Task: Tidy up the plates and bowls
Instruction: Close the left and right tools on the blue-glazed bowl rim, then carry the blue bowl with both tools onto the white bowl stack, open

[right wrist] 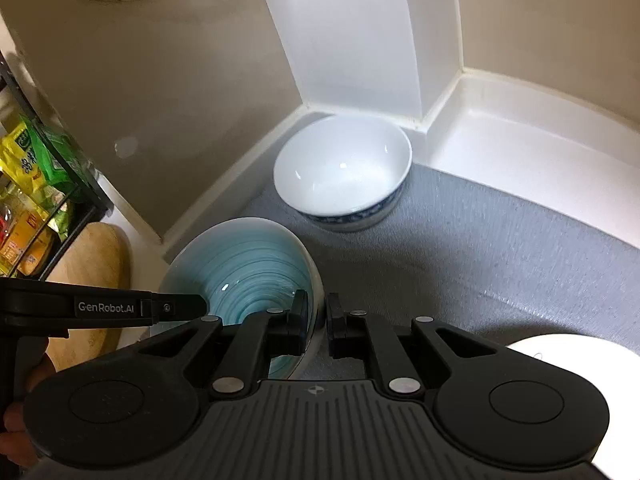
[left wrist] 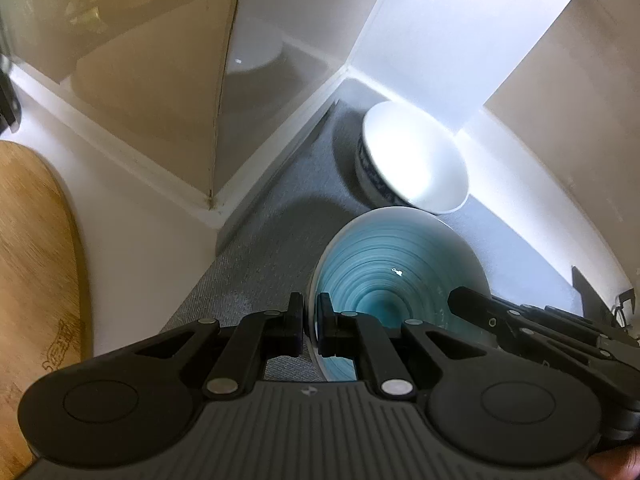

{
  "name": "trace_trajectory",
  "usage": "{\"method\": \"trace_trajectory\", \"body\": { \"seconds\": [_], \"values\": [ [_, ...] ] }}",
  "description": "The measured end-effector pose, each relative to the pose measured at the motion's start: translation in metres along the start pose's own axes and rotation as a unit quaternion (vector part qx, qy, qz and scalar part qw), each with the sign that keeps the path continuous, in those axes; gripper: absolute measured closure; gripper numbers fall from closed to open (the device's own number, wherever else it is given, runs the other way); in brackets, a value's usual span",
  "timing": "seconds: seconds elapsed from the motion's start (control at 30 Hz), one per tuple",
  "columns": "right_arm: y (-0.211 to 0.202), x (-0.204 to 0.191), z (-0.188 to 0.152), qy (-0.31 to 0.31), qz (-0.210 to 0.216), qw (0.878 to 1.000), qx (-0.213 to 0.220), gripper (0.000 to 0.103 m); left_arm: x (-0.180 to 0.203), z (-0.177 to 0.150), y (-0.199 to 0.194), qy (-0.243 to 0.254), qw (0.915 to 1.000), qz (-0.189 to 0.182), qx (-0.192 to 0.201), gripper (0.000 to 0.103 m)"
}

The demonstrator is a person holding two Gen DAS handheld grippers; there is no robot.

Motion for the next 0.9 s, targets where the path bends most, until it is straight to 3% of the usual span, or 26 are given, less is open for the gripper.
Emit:
{"method": "trace_trajectory", "body": {
  "seconds": [0.53,0.9],
  "values": [
    [-0.041,-0.033,-0.002,-0.019,0.015,0.999,0.023,0.093,-0.013,-0.016,-0.062,0.004,0.9994,-0.011,0.032,0.096],
    [-0.055,-0.063,-0.029,-0.021,0.038,0.999,-0.003,0.093,-0.034,-0.051,-0.09,0.005,0.9998,0.01,0.013,0.096]
  ]
}}
Point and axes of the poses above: each gripper's, at about its wrist camera, not at the fingertips, and y roughly the way its jaws point, x to its right, z to its top, the point moved 6 cm from there along y, roughly the way its jaws point, and after that the axes turned 6 degrees about -y, right-handed, at the moved point
